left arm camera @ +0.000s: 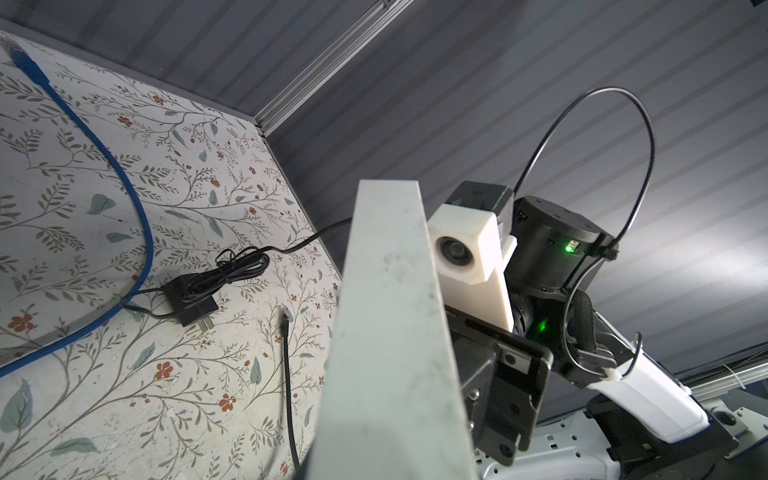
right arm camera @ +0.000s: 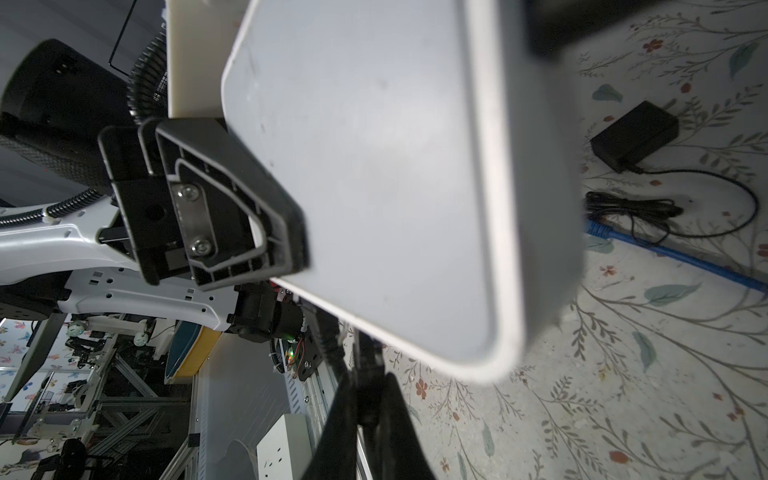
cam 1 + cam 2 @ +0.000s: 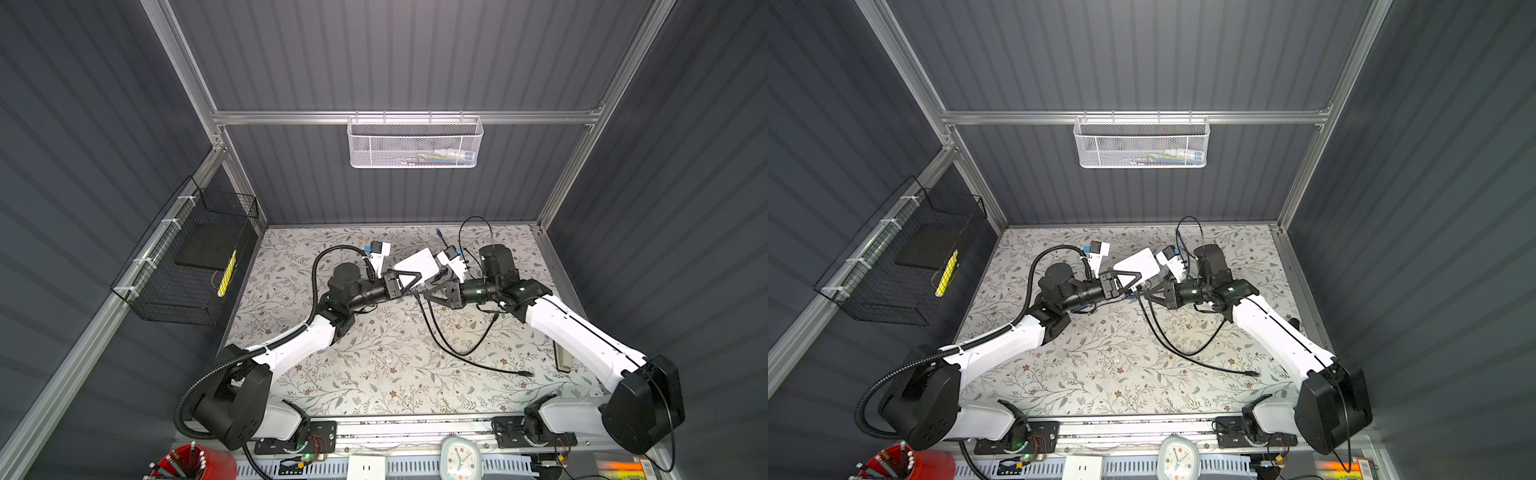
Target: Insert the plug into the switch port
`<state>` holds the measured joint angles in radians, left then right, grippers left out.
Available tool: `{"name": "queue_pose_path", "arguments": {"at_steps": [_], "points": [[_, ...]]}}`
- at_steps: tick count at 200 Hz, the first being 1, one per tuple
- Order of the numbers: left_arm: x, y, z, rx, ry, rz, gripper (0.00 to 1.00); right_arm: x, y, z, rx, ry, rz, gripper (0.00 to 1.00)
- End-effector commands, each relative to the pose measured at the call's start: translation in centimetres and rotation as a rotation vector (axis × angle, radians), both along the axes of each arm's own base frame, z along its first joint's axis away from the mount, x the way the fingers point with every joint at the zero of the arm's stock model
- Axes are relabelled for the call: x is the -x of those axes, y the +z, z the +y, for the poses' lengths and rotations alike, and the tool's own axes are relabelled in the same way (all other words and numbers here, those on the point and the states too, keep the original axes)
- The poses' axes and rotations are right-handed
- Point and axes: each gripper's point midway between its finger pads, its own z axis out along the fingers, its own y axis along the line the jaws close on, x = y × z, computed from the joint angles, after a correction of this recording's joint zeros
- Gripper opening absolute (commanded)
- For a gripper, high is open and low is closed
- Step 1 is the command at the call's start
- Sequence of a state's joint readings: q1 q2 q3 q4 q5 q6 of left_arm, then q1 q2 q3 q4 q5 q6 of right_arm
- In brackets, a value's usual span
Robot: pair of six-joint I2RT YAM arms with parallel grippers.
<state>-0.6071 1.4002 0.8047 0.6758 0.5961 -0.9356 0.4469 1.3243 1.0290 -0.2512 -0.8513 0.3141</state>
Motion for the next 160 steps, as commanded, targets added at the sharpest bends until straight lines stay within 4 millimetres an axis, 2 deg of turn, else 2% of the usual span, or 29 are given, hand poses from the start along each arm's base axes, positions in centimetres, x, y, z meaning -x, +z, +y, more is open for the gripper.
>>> {"name": "queue_pose_path", "arguments": {"at_steps": [1, 54, 160], "points": [[1.2, 1.8, 0.0, 0.043, -0.036, -0.048, 0.0, -0.6, 2.0, 0.0, -0.037, 0.004, -0.047, 0.0], [1.5, 1.6, -0.1, 0.043, -0.058, -0.042, 0.0, -1.0, 2.4, -0.1, -0.055, 0.015, -0.039, 0.0], [1.4, 0.5, -0.8, 0.043, -0.094, -0.027, 0.0, -0.2, 4.1, 0.5, -0.125, 0.064, -0.032, 0.0]]}}
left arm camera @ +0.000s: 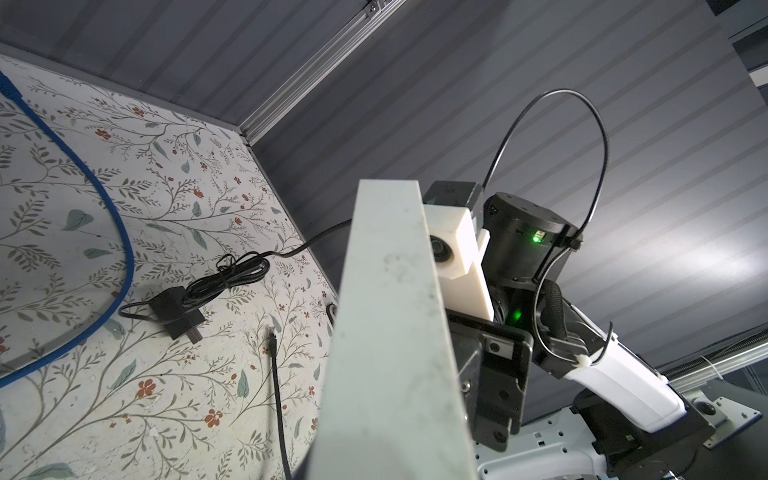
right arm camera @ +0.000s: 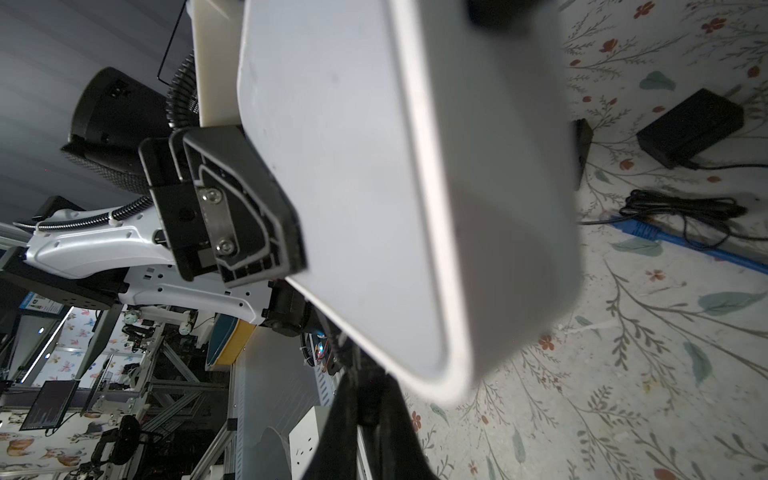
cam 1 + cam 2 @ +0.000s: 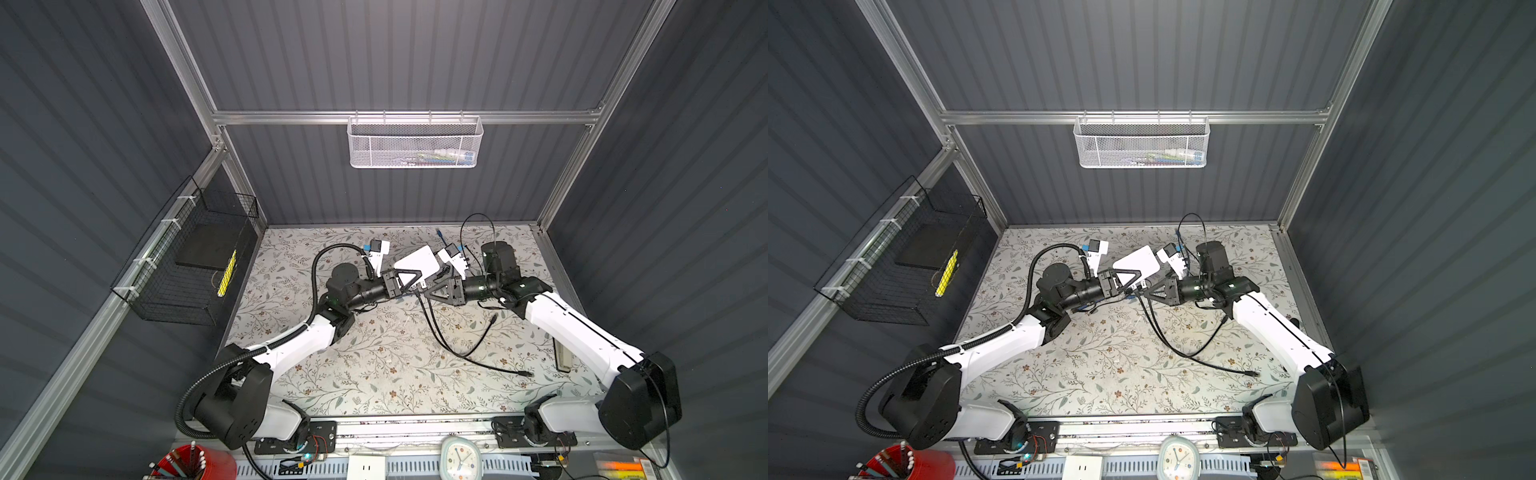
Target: Insert the plug into the switch port
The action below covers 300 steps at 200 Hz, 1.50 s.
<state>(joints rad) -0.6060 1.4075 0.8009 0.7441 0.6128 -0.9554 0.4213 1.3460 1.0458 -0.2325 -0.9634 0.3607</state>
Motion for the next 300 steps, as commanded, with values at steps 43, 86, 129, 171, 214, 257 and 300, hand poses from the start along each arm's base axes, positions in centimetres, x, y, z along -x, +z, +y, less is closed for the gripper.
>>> {"name": "queue_pose_path", "arguments": {"at_steps": [43, 86, 129, 171, 214, 257, 300], "points": [[1.6, -0.9, -0.6, -0.008, -0.091, 0.012, 0.0, -0.7, 2.9, 0.0, -0.057, 0.008, -0.087, 0.0], [2.2, -1.1, -0.1, -0.087, -0.082, -0.011, 0.0, -0.7, 3.5, -0.4, -0.053, 0.004, -0.102, 0.0], [2.3, -1.0, -0.4, -0.057, -0.105, -0.009, 0.0, -0.8, 3.2, -0.5, -0.069, 0.005, -0.087, 0.0], [2.9, 0.3, -1.0, 0.062, -0.177, -0.01, 0.0, -1.1, 3.7, -0.2, -0.095, 0.017, -0.098, 0.0], [3.4, 0.9, -1.2, 0.119, -0.226, 0.006, 0.0, -2.1, 4.4, -1.0, -0.118, 0.01, -0.116, 0.0], [3.9, 0.5, -1.2, 0.035, -0.229, 0.003, 0.0, -2.6, 5.0, -1.8, -0.114, 0.01, -0.132, 0.0], [4.2, -0.3, -1.8, -0.008, -0.242, 0.028, 0.0, -3.2, 4.7, -1.6, -0.114, 0.005, -0.118, 0.0]]}}
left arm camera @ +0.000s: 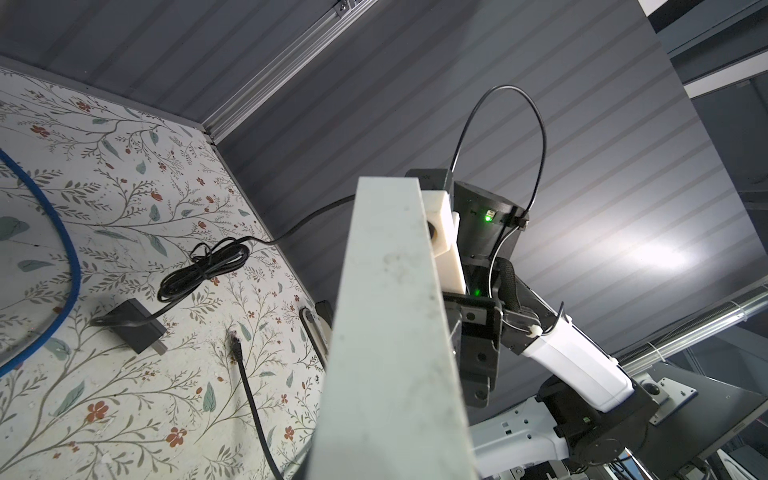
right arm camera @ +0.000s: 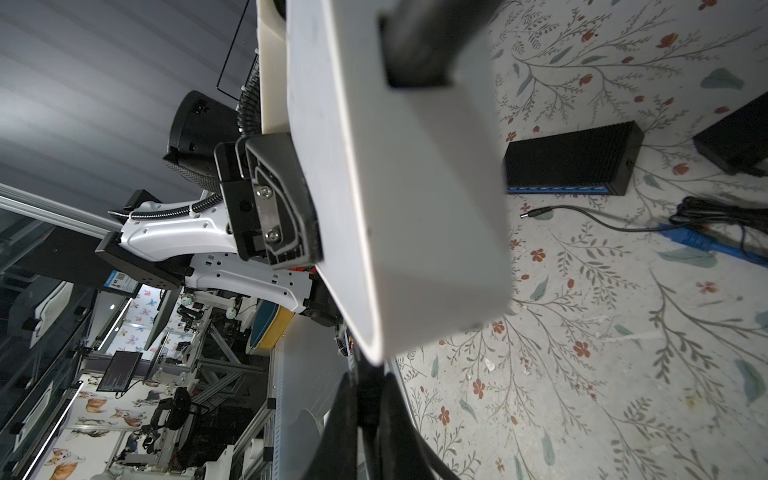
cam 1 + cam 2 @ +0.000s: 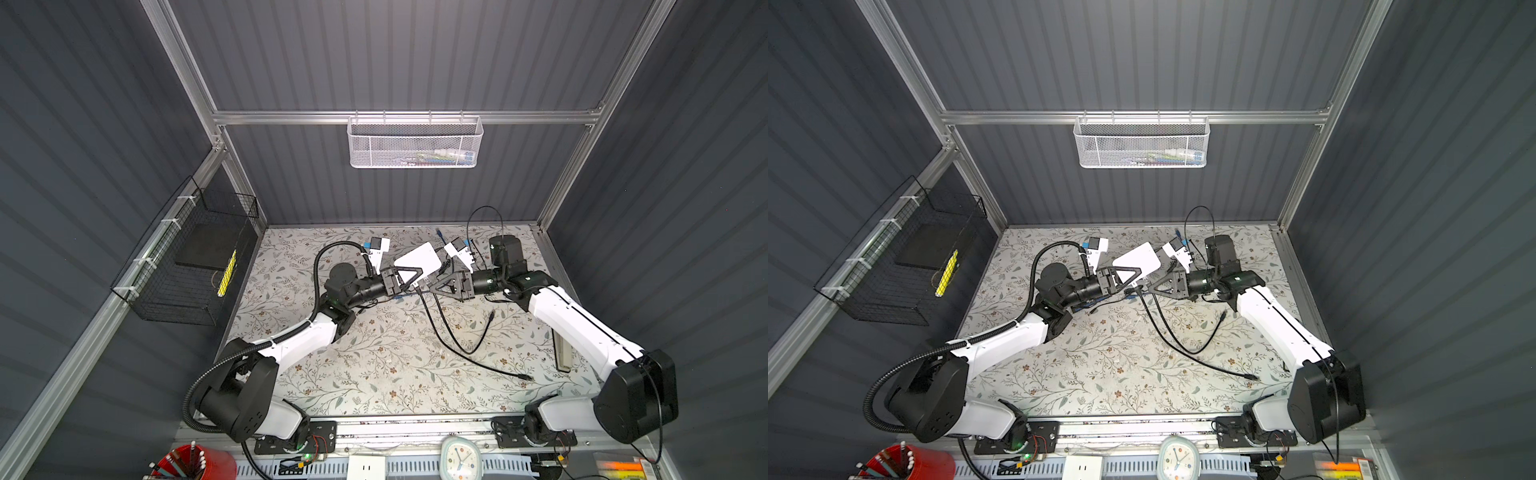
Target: Insert the plug into the switch port
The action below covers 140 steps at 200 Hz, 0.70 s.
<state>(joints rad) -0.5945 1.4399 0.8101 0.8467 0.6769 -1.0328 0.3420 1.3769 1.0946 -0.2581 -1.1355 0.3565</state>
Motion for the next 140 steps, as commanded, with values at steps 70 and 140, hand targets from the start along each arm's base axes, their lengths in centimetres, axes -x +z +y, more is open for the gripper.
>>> {"name": "queue_pose_path", "arguments": {"at_steps": [70, 140], "points": [[4.6, -2.9, -2.5, -0.111, -0.215, 0.04, 0.0, -4.1, 3.5, -0.4, -0.039, -0.132, -0.208, 0.0], [6.4, -2.6, -5.3, -0.116, -0.342, 0.021, 0.0, -4.3, 2.5, -1.7, 0.014, -0.202, -0.228, 0.0]]}}
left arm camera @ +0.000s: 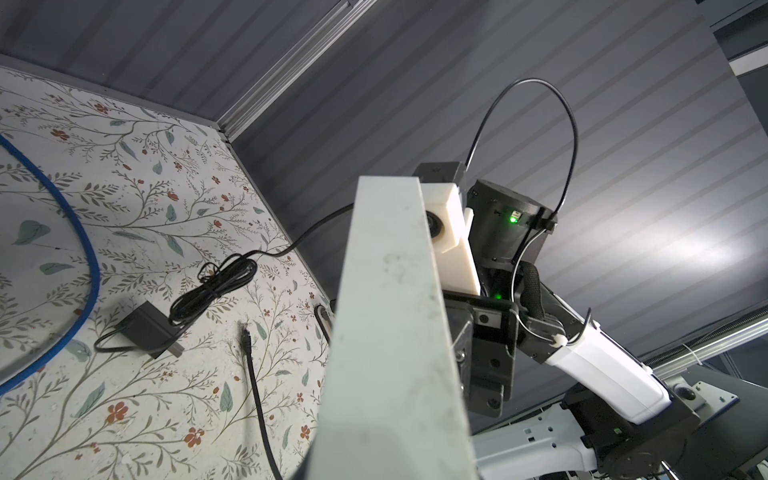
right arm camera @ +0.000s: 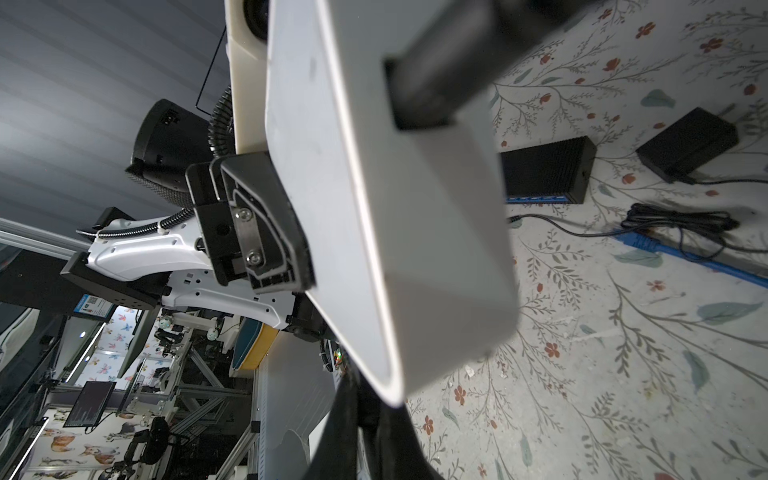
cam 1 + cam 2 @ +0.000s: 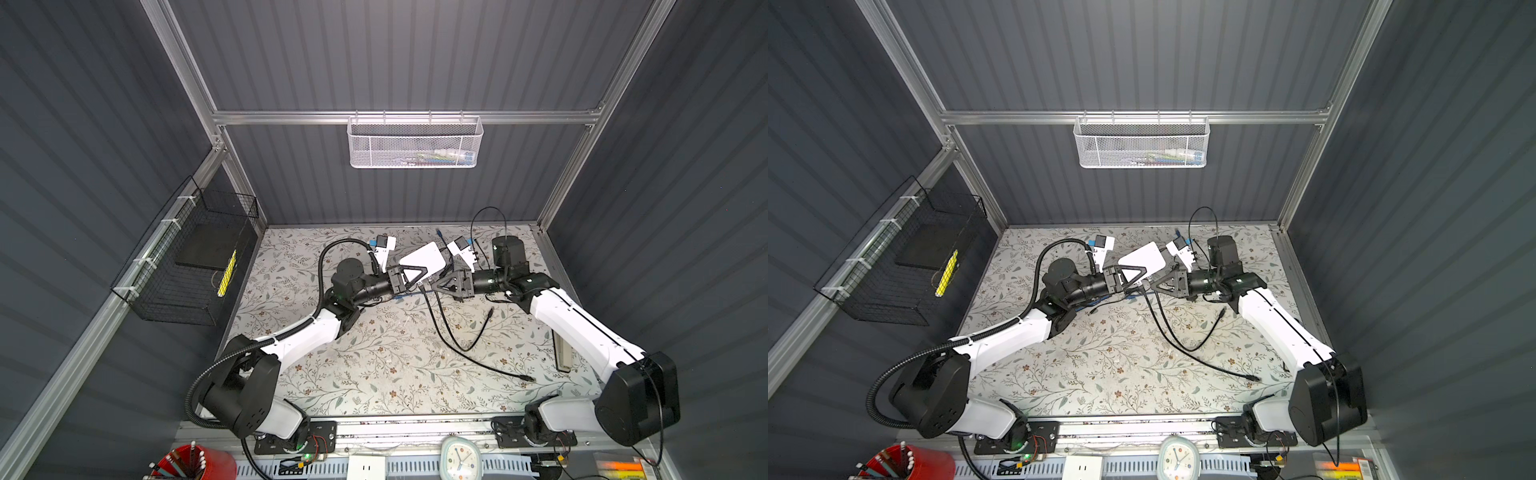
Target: Insert the plug into the switch port
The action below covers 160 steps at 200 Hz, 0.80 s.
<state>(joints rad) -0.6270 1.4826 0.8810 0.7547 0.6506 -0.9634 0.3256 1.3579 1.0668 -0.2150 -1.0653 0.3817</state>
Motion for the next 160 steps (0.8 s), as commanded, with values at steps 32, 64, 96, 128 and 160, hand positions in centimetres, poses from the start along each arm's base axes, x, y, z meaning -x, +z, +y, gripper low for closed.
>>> {"name": "queue_pose_path", "arguments": {"at_steps": [32, 64, 96, 128, 160], "points": [[7.7, -2.5, -3.7, -0.074, -0.384, 0.071, 0.0, -3.2, 3.4, -2.7, -0.02, -0.154, -0.215, 0.0], [8.6, -3.8, -3.5, -0.128, -0.408, 0.091, 0.0, -3.4, 3.9, -3.4, -0.043, -0.14, -0.21, 0.0], [8.6, -5.0, -3.4, -0.16, -0.396, 0.119, 0.0, -4.1, 4.9, -2.8, -0.066, -0.136, -0.226, 0.0], [8.4, -5.1, -3.5, -0.157, -0.383, 0.115, 0.0, -3.8, 5.9, -1.8, -0.108, -0.107, -0.24, 0.0], [8.4, -5.7, -3.8, -0.172, -0.386, 0.122, 0.0, -3.7, 7.0, -1.7, -0.155, -0.113, -0.256, 0.0]]}}
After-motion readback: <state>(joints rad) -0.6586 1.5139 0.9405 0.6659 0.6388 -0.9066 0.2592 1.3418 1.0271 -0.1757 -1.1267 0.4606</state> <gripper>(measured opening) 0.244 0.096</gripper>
